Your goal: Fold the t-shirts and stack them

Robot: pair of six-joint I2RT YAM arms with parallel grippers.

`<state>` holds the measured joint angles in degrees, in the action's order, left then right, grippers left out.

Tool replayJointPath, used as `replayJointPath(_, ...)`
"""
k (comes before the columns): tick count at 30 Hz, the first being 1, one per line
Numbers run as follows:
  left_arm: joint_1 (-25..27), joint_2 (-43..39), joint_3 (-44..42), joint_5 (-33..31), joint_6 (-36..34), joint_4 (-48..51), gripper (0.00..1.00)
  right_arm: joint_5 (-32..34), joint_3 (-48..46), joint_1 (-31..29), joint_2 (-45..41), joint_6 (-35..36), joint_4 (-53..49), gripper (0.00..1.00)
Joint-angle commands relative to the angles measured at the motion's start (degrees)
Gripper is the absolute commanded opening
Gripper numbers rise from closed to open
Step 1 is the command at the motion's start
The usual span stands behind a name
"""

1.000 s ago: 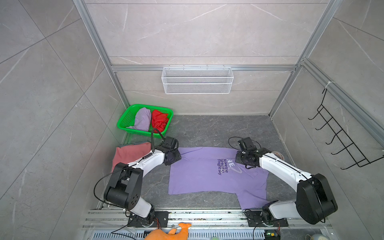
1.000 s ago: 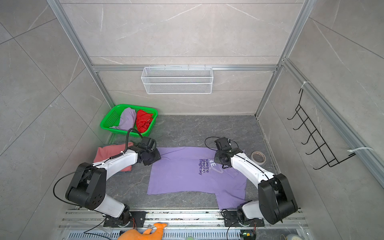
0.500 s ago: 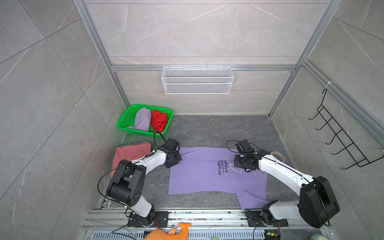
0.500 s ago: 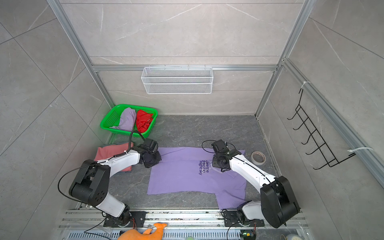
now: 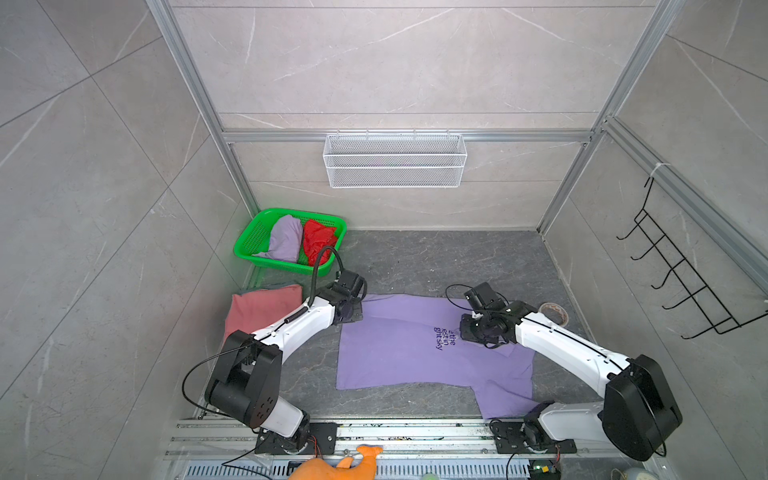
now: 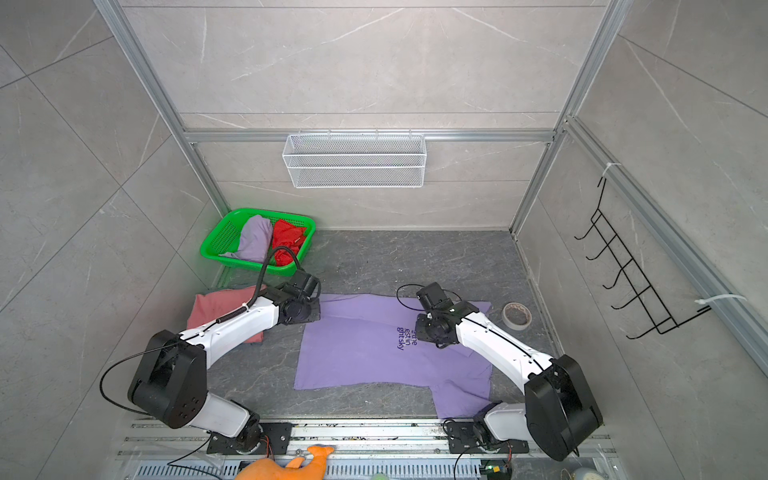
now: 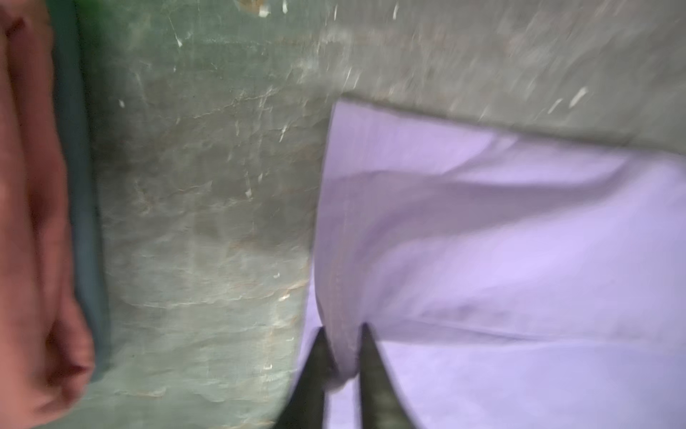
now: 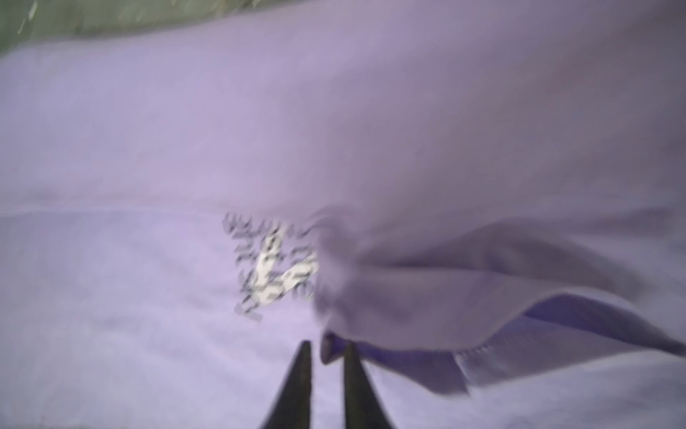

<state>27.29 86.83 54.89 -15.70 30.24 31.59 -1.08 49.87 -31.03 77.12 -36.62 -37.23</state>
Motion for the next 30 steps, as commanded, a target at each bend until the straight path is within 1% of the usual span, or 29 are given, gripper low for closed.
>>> replayJointPath(1,0.9,-1.8,-0.5,-3.7,1.0,5.8,0.42,-3.7,2.8,-1.7,-1.3,0.2,-6.1,0.44)
replayJointPath(3,1.5,-2.9,0.5,-4.1,0.9,6.5,0.47,-0.9,4.7,-1.9,-1.7,0.7,-7.9,0.50)
replayJointPath(5,1.6,-4.1,2.2,-2.8,0.1,6.3,0.51,2.1,5.8,-1.9,-2.2,0.9,-7.9,0.53)
replayJointPath(10,1.7,-5.1,4.6,5.6,-0.2,0.6,0.55,11.8,7.0,-1.7,-0.6,0.4,-4.4,0.58)
replayJointPath(12,1.7,-3.6,4.6,9.6,0.8,-3.2,0.55,14.6,7.3,-0.9,1.6,0.7,-2.4,0.59)
replayJointPath(14,1.7,-1.1,4.9,12.0,2.2,-5.7,0.55,16.2,7.9,0.8,4.2,0.7,-1.8,0.59)
replayJointPath(18,2.0,4.2,5.3,16.1,4.9,-11.7,0.55,16.6,5.6,6.4,6.5,1.6,2.9,0.58)
replayJointPath(21,2.1,8.2,5.7,18.0,7.5,-15.6,0.55,13.9,3.4,13.1,7.6,2.2,8.0,0.57)
replayJointPath(24,2.2,11.5,6.5,18.4,9.7,-17.0,0.55,11.0,3.6,17.2,10.5,3.4,10.8,0.56)
replayJointPath(27,2.3,13.2,6.0,18.4,11.6,-18.2,0.55,12.4,5.3,18.8,14.4,4.1,9.8,0.53)
replayJointPath(30,2.6,13.7,4.6,18.6,13.2,-19.2,0.55,16.3,5.6,20.3,16.6,4.3,8.9,0.54)
